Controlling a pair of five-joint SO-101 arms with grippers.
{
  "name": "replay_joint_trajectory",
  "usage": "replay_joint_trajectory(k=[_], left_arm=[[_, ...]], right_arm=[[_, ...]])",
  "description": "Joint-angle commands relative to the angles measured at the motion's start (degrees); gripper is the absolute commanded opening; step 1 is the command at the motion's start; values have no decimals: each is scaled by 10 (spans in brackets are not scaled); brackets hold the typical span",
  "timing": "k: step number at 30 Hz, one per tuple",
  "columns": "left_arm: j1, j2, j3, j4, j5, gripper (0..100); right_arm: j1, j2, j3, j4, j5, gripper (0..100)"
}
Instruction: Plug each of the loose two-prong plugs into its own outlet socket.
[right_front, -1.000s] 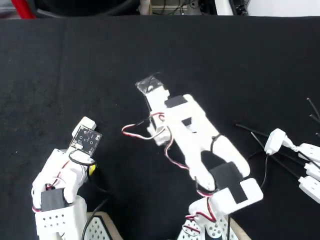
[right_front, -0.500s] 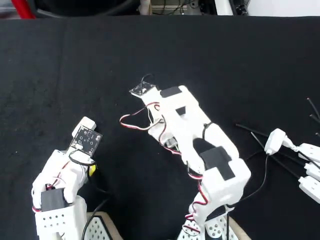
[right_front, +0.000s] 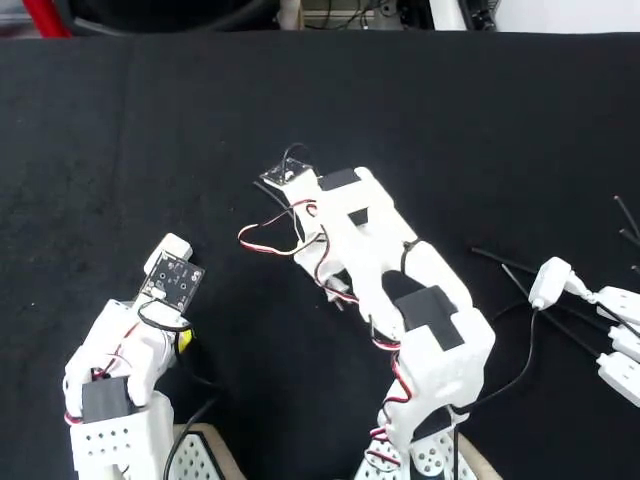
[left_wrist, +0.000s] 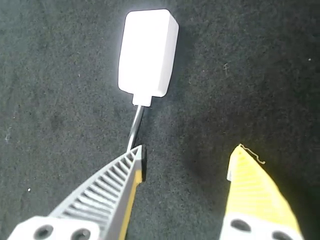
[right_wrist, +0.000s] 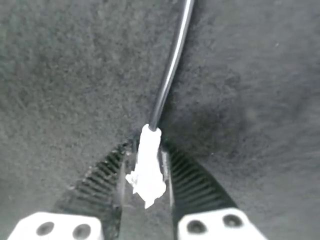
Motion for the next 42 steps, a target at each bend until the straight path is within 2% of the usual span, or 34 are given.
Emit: replay_joint_trajectory(k=[1, 7, 12, 19, 26, 33, 36, 42], left_arm=[[6, -4, -5, 5, -4, 274], [6, -4, -5, 5, -4, 274], [6, -4, -5, 5, -4, 274], [6, -4, -5, 5, -4, 274], [6, -4, -5, 5, -4, 274], [6, -4, -5, 5, -4, 274], [6, -4, -5, 6, -4, 274], [15, -4, -5, 6, -4, 274]], right_arm=[[-12, -10, -20, 33, -3, 12], [-77, -8, -15, 84, -2, 16], [-100, 36, -23, 94, -4, 18], [-110, 133, -112, 153, -50, 212], [-109, 160, -145, 183, -48, 35], [-108, 160, -147, 228, -35, 74], [-94, 160, -167, 234, -34, 116], [-62, 161, -220, 265, -32, 262]])
